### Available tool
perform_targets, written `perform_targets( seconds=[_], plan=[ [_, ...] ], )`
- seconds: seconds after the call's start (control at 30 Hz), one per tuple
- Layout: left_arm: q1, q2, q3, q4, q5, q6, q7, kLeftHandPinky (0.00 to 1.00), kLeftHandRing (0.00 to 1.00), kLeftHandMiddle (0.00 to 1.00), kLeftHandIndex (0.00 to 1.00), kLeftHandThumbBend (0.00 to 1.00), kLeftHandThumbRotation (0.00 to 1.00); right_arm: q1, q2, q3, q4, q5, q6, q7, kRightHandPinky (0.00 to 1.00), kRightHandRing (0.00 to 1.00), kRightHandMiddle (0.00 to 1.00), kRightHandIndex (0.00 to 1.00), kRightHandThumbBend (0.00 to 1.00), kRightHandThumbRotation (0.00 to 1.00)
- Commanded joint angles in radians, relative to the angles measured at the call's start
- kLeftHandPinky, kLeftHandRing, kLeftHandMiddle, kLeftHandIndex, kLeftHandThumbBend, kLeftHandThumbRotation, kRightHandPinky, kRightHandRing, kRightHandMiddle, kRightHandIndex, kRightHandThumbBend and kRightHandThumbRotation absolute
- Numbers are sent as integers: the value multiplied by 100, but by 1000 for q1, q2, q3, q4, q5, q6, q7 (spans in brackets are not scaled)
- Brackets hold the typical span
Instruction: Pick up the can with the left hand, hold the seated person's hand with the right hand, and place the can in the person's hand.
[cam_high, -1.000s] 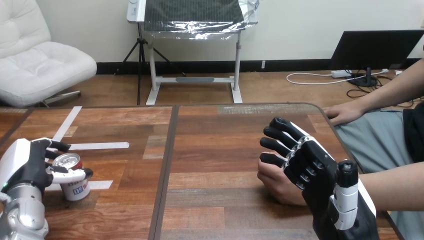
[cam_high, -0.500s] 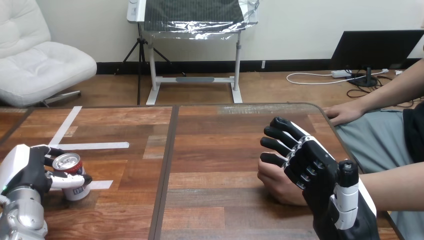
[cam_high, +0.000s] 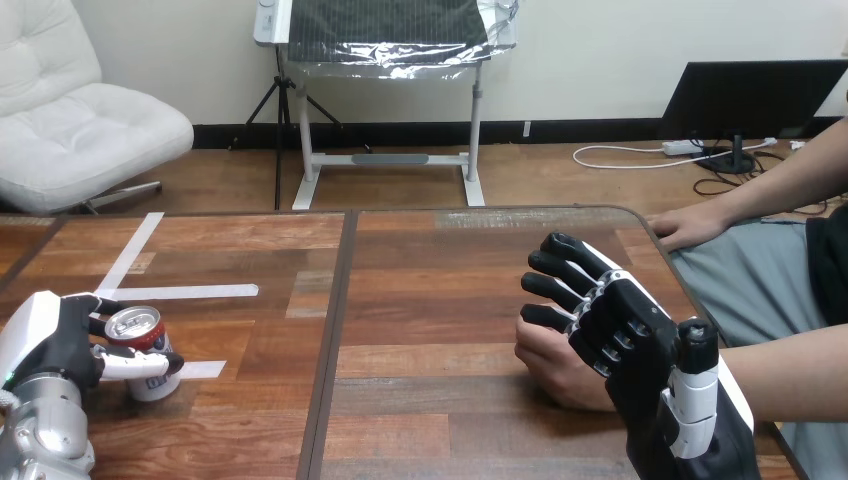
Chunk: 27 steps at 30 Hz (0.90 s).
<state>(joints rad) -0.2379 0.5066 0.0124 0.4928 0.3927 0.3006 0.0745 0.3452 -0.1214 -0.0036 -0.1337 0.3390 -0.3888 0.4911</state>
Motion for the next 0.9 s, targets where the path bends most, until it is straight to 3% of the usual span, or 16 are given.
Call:
perform_targets(
  seconds=[0.0, 0.87],
  plan=[
    [-76, 32, -14, -52, 21, 3, -8, 50, 59, 64, 68, 87, 0, -43, -2, -2, -48, 11, -4, -3, 80, 86, 87, 87, 94, 100],
    [-74, 35, -14, -42, 35, -12, -1, 50, 59, 64, 67, 83, 0, -42, 0, 1, -53, 6, -2, -12, 80, 85, 87, 87, 94, 100]
  ],
)
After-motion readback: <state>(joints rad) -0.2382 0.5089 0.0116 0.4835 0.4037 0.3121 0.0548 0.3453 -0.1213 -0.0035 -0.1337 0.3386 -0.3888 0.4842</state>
